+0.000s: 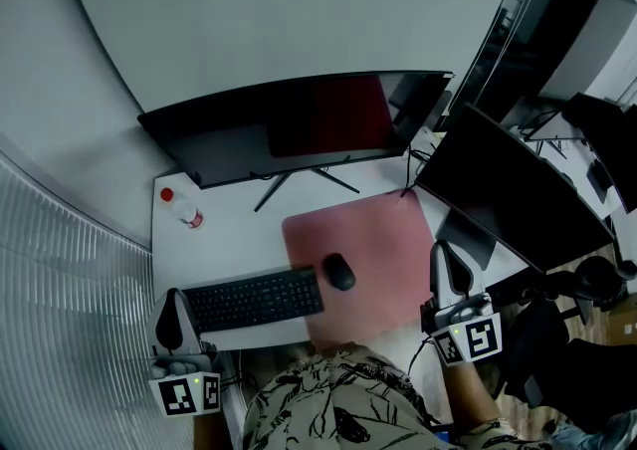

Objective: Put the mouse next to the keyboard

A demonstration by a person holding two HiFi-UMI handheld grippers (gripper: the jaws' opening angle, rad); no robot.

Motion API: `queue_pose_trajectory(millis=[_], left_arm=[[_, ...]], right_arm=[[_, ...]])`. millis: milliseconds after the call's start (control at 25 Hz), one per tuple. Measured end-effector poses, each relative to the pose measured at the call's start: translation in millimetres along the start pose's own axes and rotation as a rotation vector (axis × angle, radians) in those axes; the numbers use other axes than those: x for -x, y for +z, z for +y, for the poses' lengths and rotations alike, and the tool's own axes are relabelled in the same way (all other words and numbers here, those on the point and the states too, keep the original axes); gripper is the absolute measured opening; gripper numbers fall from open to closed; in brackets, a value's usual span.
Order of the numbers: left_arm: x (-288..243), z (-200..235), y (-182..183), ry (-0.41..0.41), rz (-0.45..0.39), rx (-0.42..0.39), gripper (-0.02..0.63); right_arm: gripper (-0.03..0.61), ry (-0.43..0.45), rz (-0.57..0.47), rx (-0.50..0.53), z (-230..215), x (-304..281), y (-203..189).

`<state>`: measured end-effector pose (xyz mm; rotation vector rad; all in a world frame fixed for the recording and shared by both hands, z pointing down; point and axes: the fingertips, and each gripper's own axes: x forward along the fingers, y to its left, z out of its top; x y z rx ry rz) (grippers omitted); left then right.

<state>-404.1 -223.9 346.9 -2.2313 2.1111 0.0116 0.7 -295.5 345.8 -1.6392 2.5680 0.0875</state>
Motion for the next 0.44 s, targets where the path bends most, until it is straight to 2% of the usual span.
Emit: queue_pose_trajectory(millis=[440], left_arm=[[2.7, 1.7, 0.1, 0.0, -0.002, -0.002, 0.005]], right_arm=[[0.005, 0.006, 0.013, 0.007, 4.0, -0.4, -2.8]])
